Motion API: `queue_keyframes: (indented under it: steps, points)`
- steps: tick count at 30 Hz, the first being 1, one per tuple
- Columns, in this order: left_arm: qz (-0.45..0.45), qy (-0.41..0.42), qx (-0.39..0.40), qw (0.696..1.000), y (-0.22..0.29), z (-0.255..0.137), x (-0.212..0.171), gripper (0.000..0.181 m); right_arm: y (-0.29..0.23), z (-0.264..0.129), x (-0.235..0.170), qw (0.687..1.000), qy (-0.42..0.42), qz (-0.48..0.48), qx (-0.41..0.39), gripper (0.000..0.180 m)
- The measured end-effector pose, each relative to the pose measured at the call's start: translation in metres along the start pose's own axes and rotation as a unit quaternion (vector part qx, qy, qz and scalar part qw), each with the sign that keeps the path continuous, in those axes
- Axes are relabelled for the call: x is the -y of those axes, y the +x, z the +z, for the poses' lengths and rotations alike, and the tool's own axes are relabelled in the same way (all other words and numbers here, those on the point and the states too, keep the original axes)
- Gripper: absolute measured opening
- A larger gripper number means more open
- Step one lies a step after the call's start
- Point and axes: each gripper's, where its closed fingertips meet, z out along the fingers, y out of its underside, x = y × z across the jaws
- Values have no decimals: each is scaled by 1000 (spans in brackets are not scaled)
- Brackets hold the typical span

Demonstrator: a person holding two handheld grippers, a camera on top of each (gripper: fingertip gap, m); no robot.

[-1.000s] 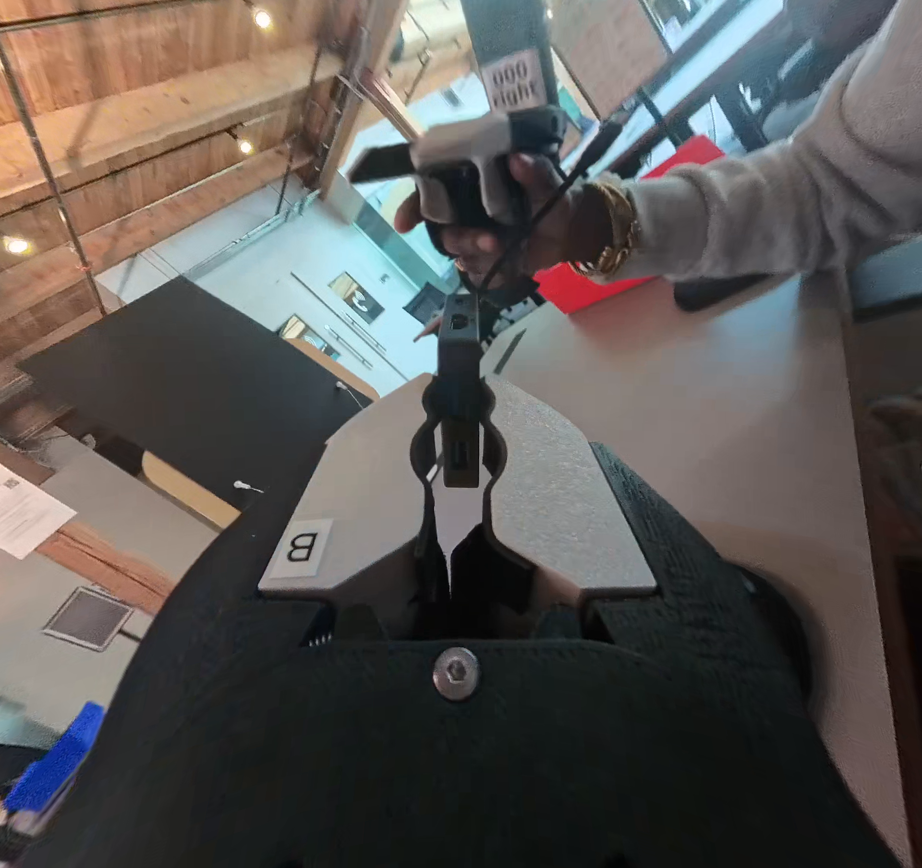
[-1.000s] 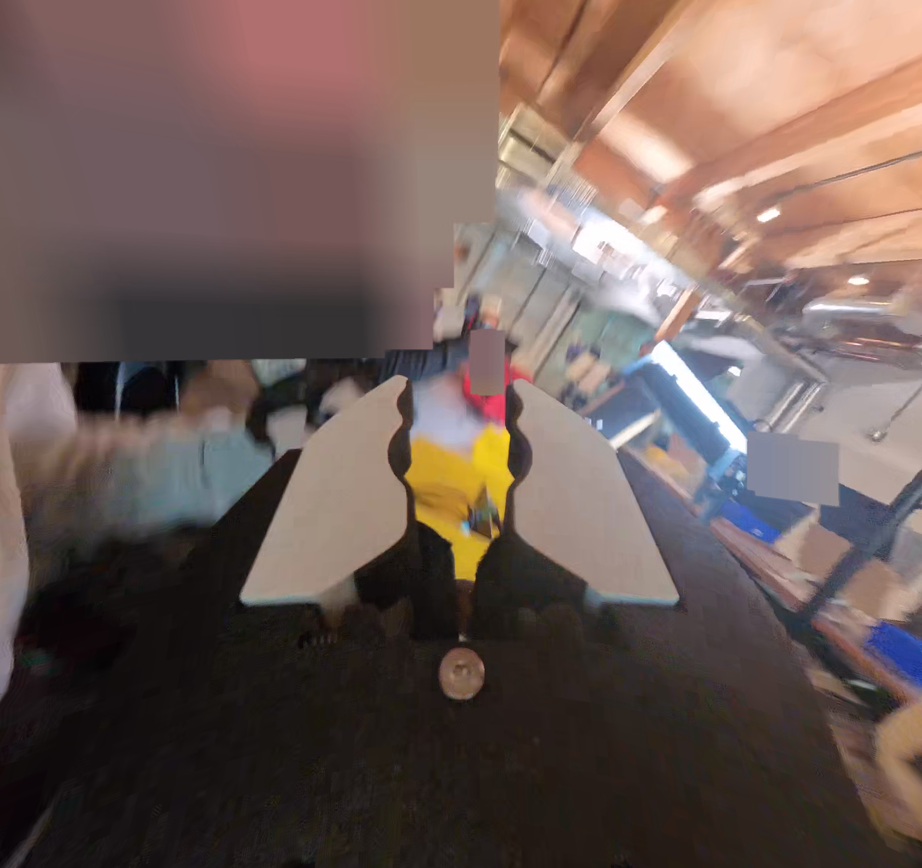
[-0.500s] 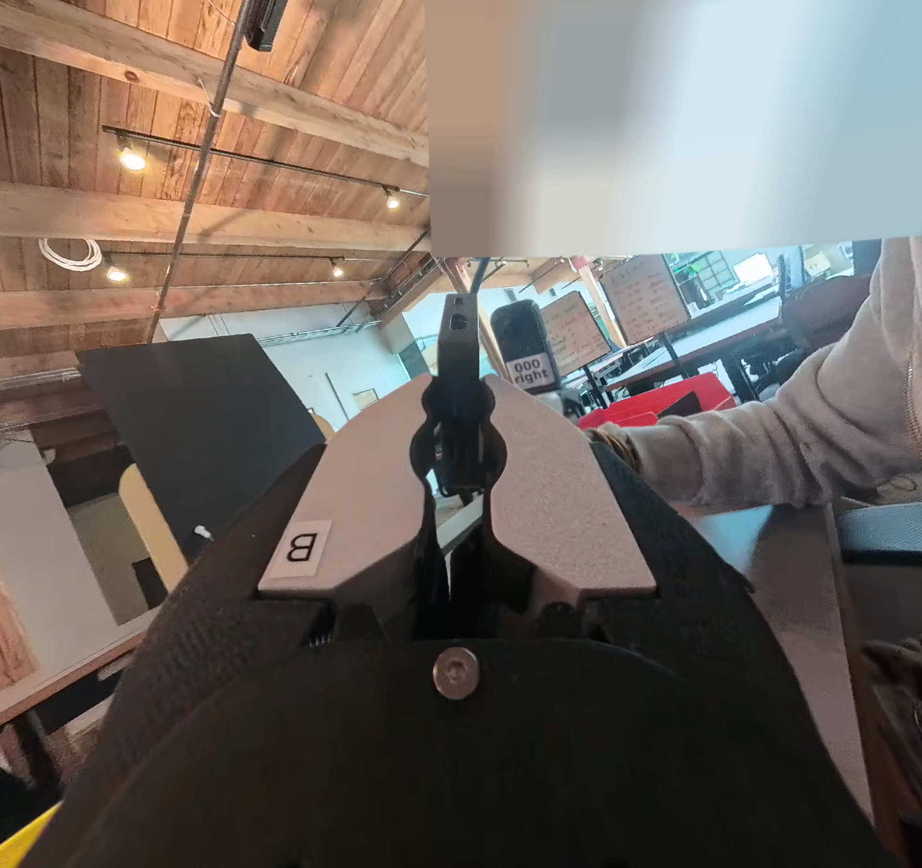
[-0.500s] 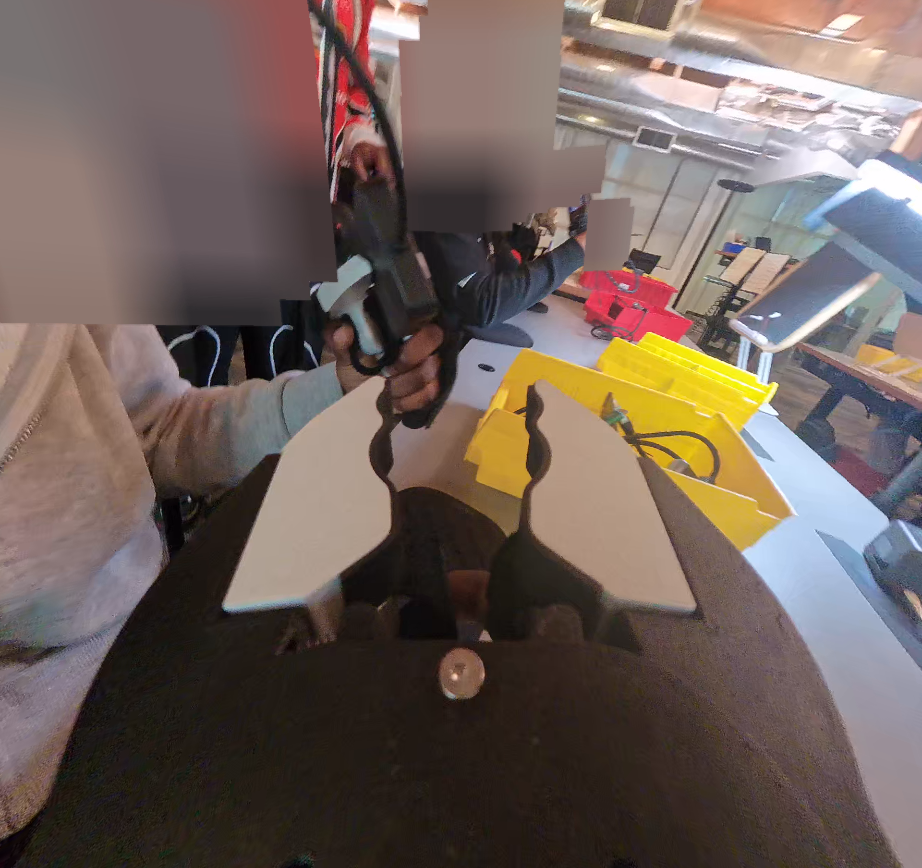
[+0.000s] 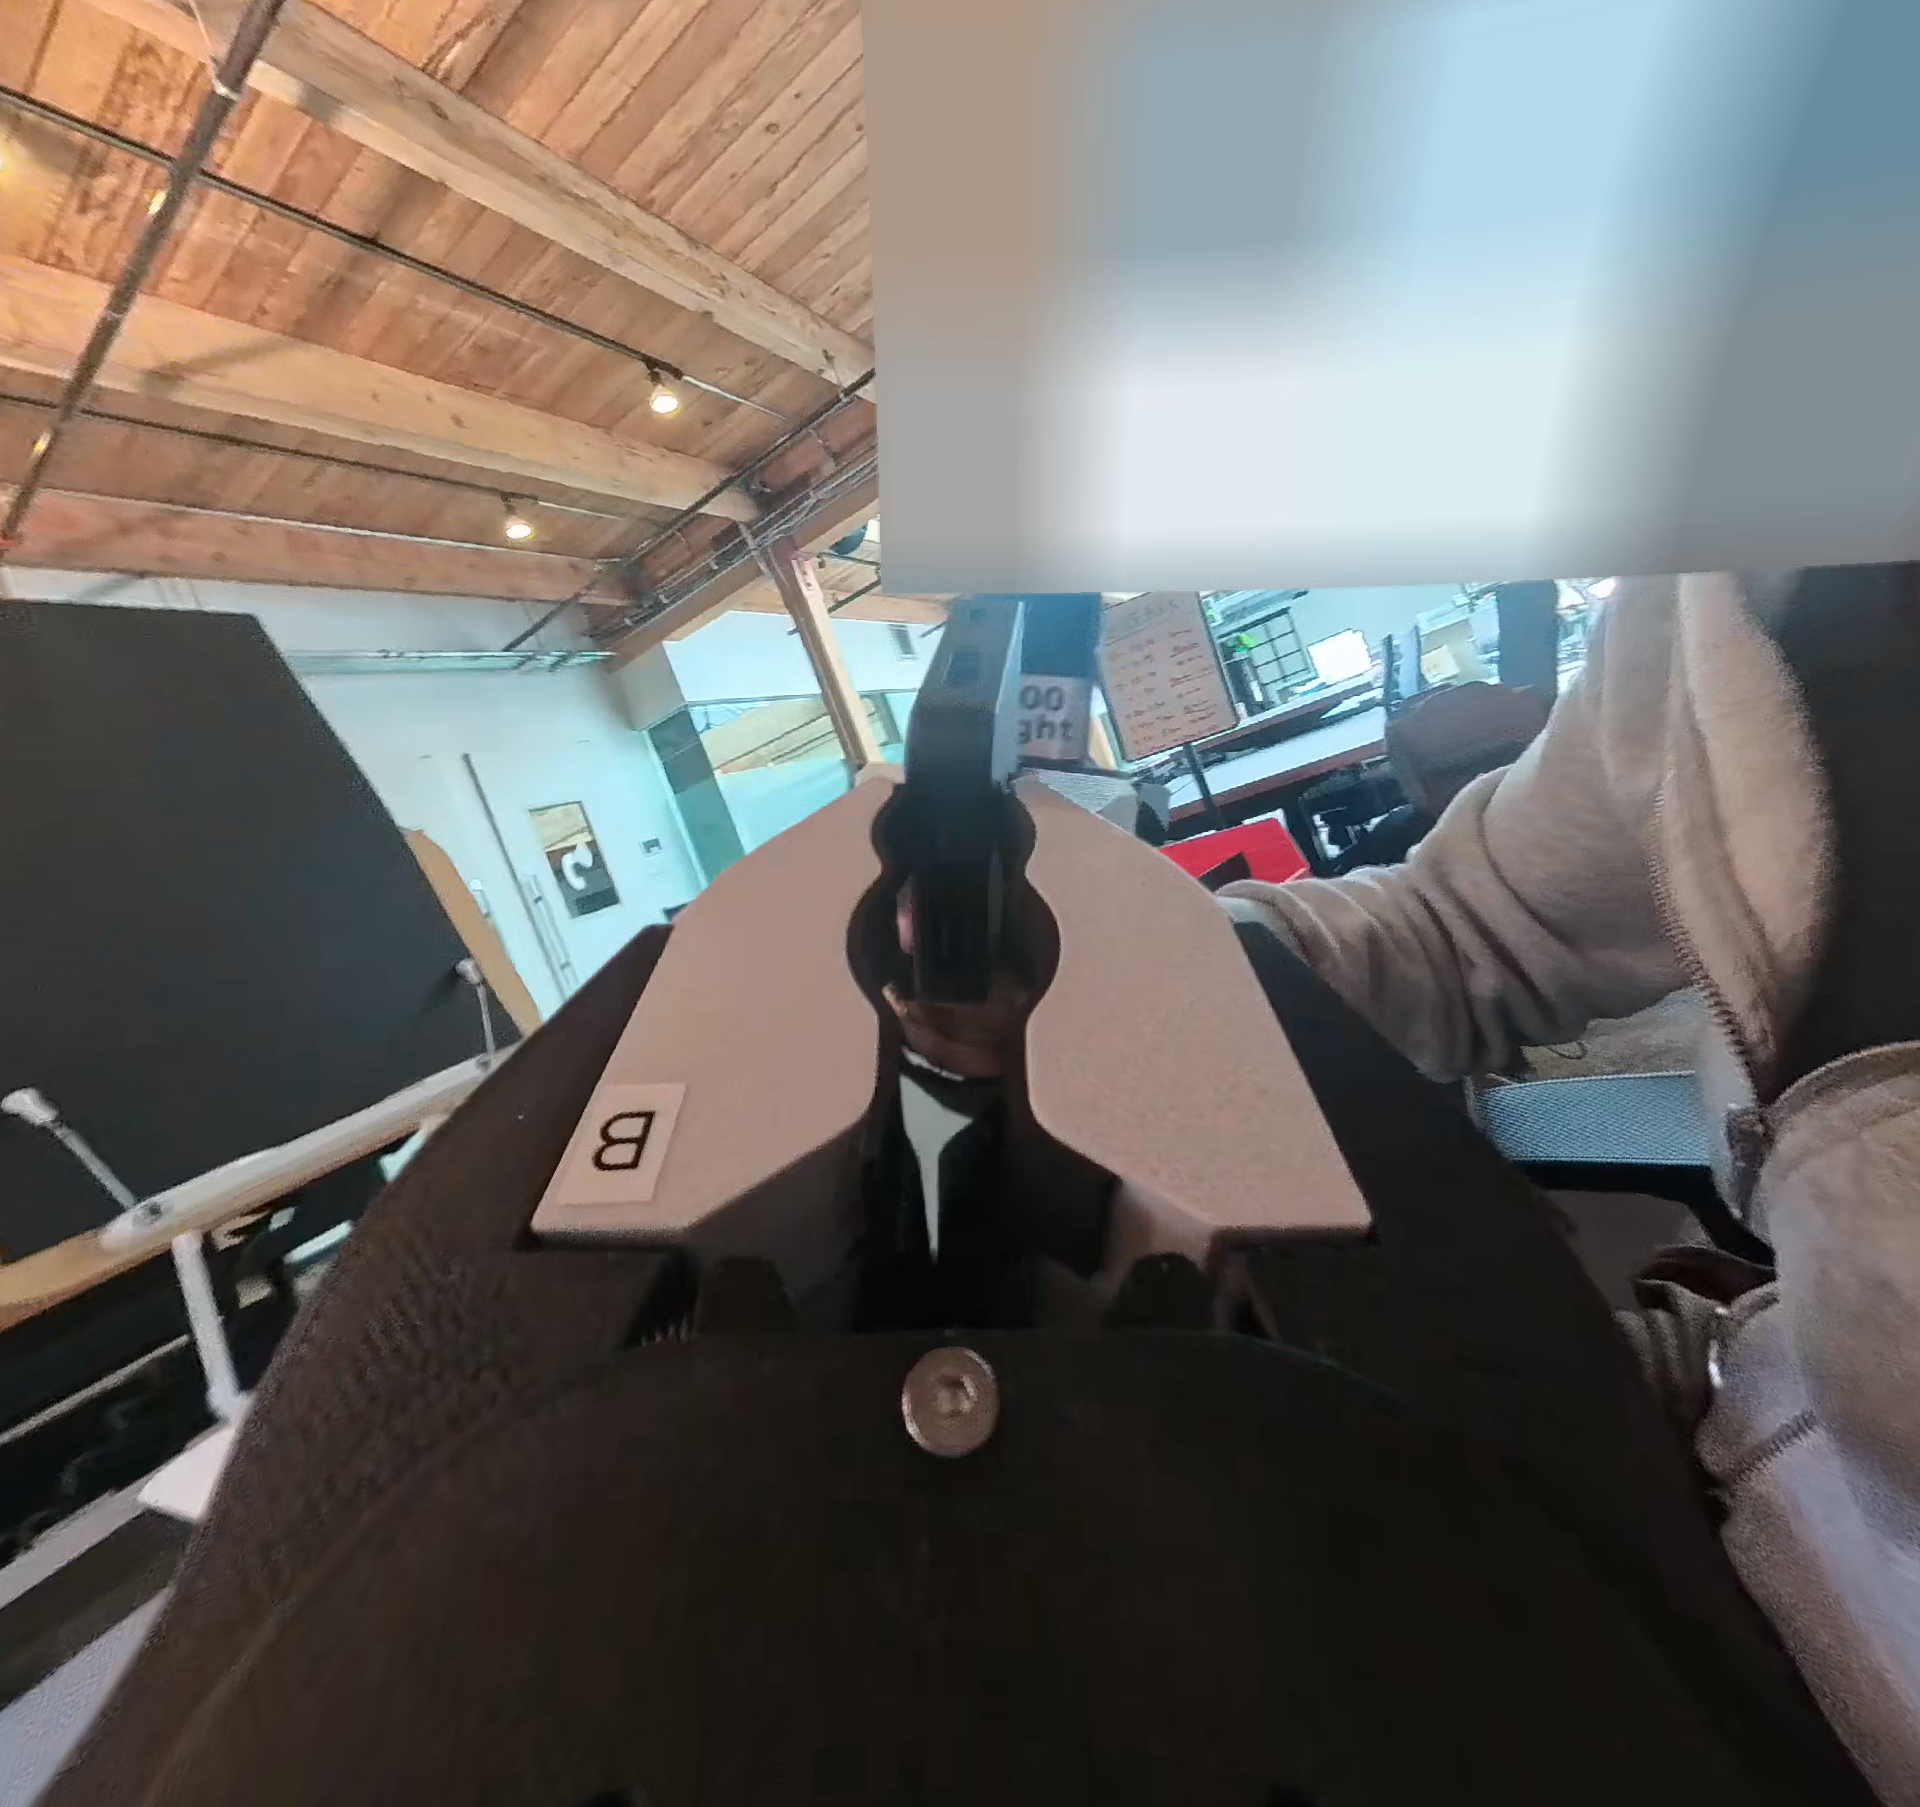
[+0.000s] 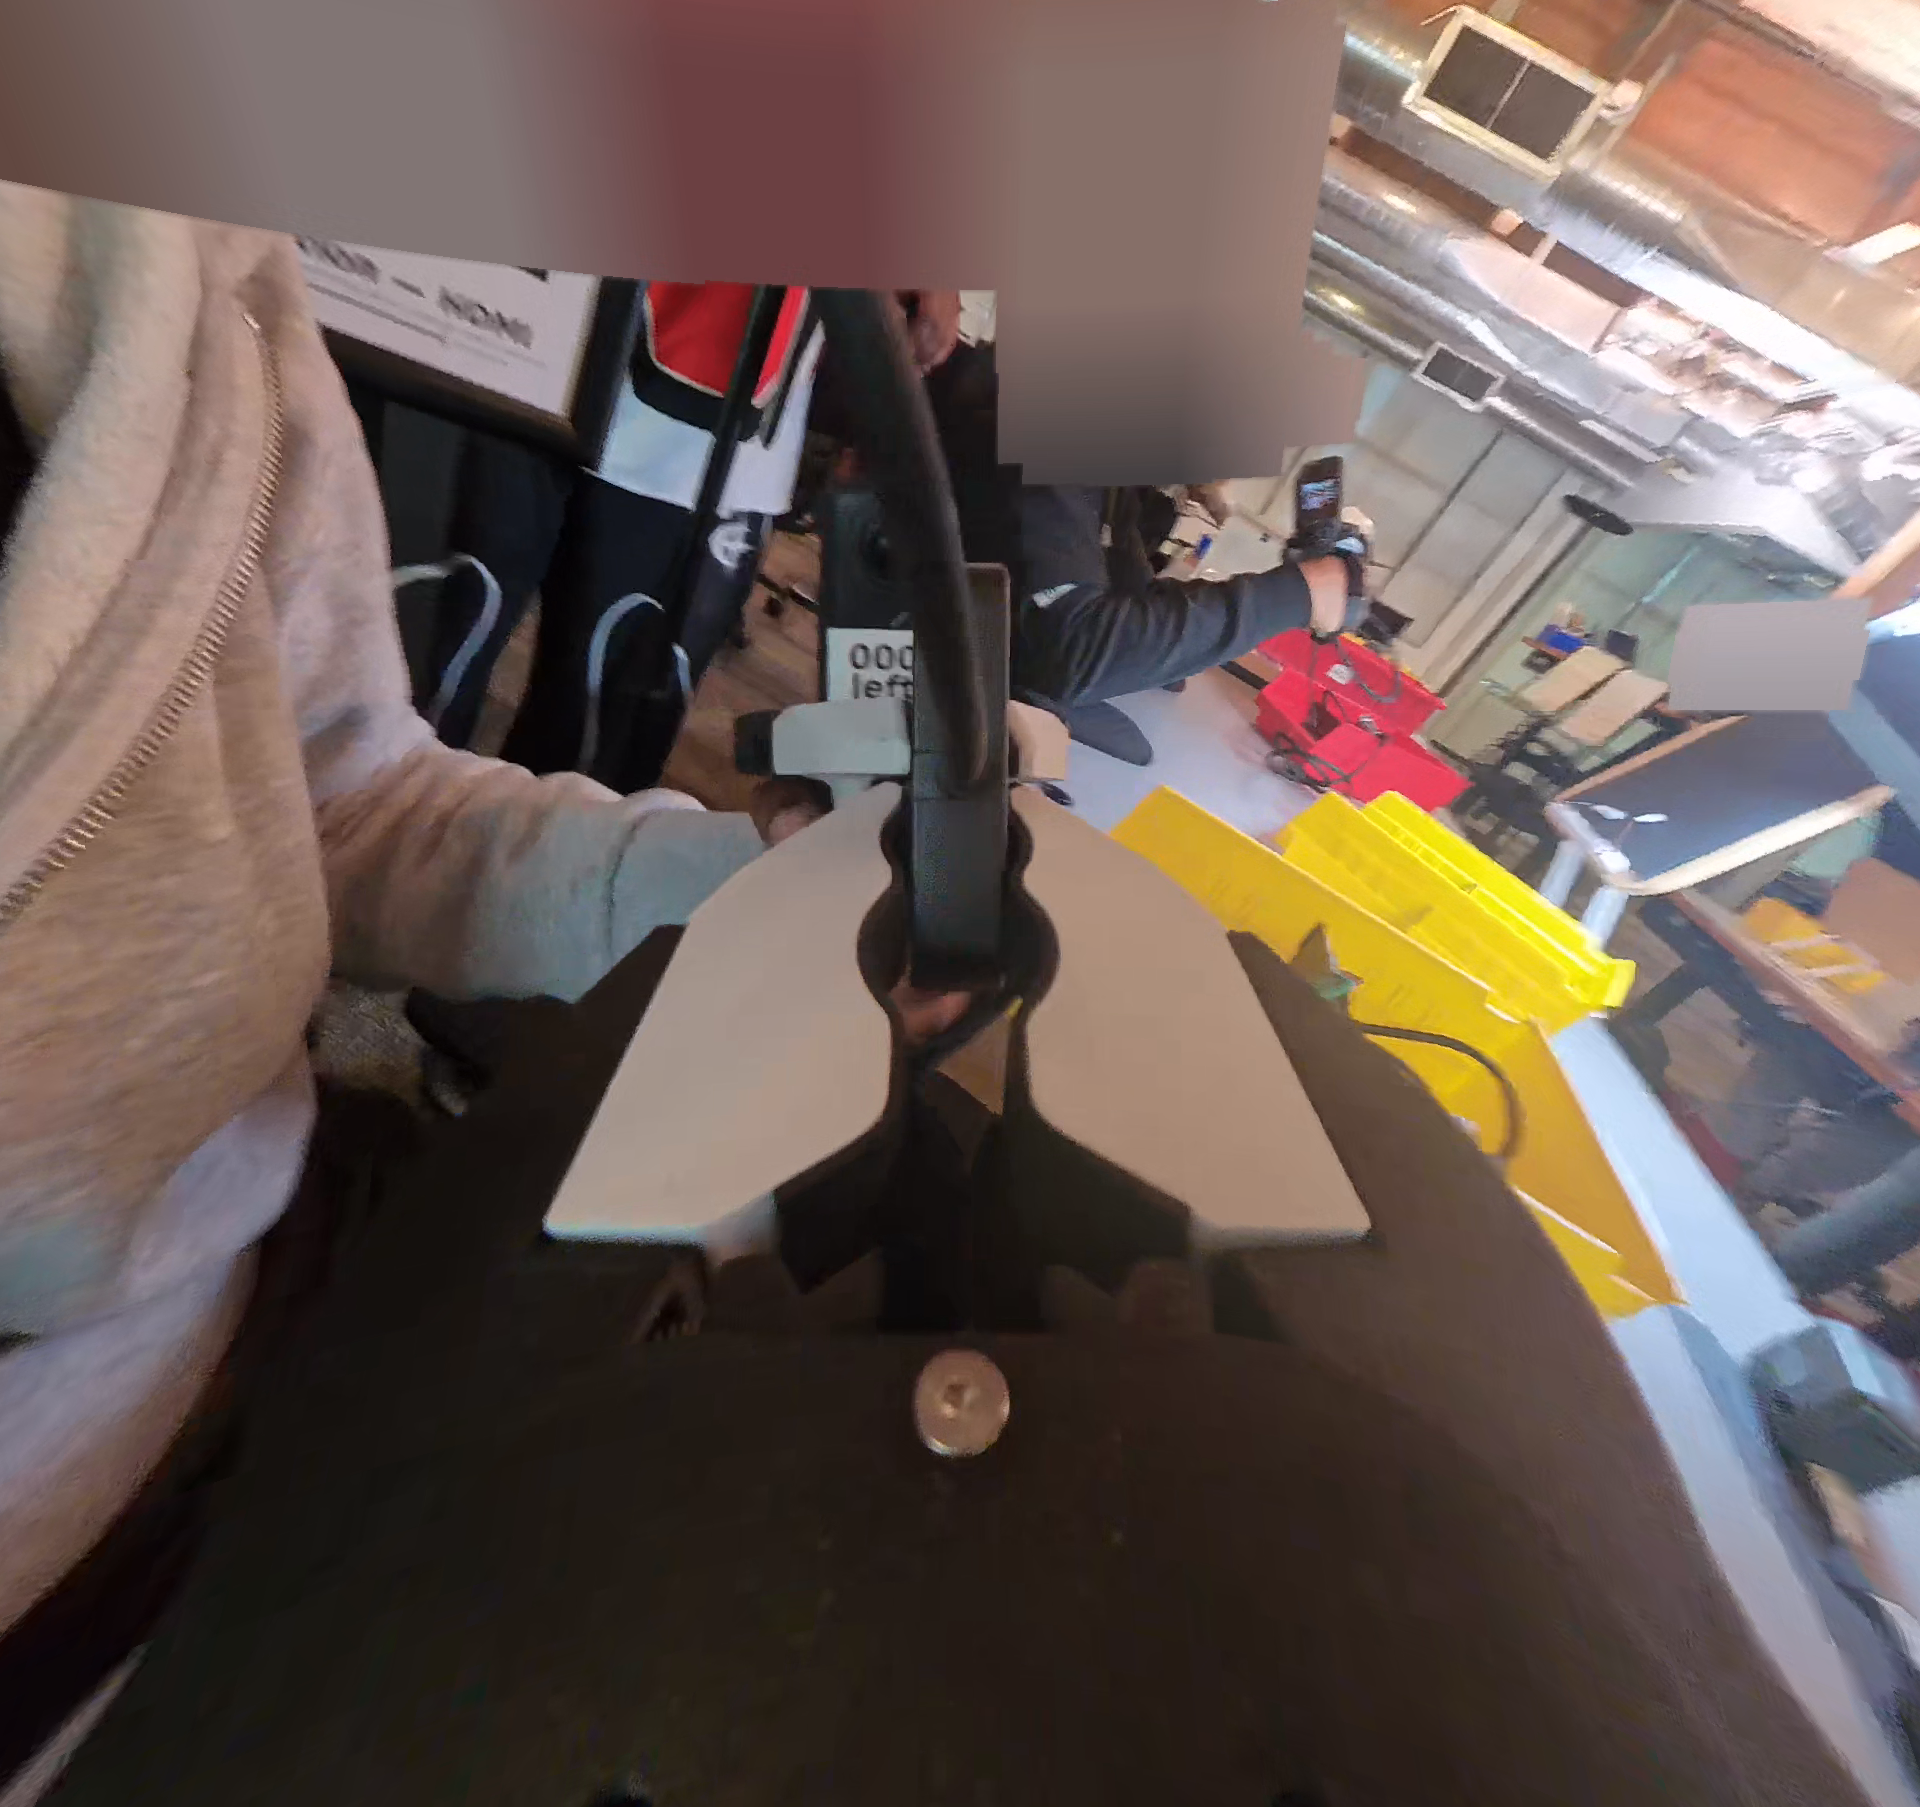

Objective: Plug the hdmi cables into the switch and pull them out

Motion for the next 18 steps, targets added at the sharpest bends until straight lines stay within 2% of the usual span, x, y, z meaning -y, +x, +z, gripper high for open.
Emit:
queue_keyframes:
  steps: [5,8,13,16,18]
  points:
    - [25,-27,52,998,-15,-8,-11,21,10,-6,-10,992,-50,-103,-49,14]
    - [36,-43,103,993,-34,-21,-7,25,27,-17,-8,971,-85,-194,-107,14]
    - [71,-122,184,973,-65,-47,-7,39,54,-40,-3,892,-163,-370,-204,14]
    - [71,-171,209,960,-75,-56,-12,49,62,-51,-4,850,-189,-430,-238,14]
    - [89,-185,214,955,-76,-58,-12,49,65,-61,-7,834,-205,-447,-252,14]
